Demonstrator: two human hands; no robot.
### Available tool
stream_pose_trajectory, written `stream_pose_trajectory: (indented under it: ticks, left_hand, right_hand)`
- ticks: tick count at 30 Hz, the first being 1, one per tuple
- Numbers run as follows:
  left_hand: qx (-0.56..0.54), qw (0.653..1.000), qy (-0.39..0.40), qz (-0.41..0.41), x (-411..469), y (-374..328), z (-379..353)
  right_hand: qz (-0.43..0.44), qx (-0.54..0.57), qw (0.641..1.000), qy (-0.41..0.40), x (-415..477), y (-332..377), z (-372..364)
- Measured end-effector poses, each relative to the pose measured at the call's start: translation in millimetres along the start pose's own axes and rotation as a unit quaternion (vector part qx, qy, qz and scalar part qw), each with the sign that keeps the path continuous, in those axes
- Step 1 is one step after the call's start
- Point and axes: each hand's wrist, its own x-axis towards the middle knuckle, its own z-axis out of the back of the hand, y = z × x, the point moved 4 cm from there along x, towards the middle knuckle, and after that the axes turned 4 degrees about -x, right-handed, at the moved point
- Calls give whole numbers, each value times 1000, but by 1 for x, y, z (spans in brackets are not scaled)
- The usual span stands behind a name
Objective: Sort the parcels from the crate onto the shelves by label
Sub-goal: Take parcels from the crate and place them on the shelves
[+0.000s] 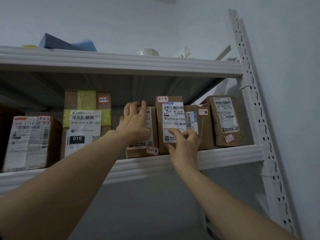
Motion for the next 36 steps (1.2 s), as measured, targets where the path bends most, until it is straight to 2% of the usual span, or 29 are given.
stream_pose_trajectory:
  ticks: [7, 11, 16, 20, 23, 29, 36]
  left_hand:
    - [-2, 1000, -16, 12, -25, -16, 8]
    - [16, 1000, -24, 8, -48, -25, 13]
    - [19, 996, -49, -65, -96, -43, 18]
    - [-23, 991, -38, -130, -144, -58, 14]
    - [-67, 981, -1, -182, -191, -65, 6]
    - [-138, 950, 131, -248, -299, -95, -22]
    - [-259, 867, 268, -331, -445, -200, -18]
  right_hand:
    - [5, -52, 998, 32, -14, -8, 6]
    - [10, -37, 998, 42, -30, -8, 11]
    - [-4, -85, 995, 61, -66, -6, 40]
    - [-41, -154, 985, 72, -97, -10, 83]
    - [-85, -197, 975, 65, -135, -9, 118]
    - [-188, -288, 934, 99, -250, -5, 185]
    - [-350, -378, 852, 93, -411, 6, 328]
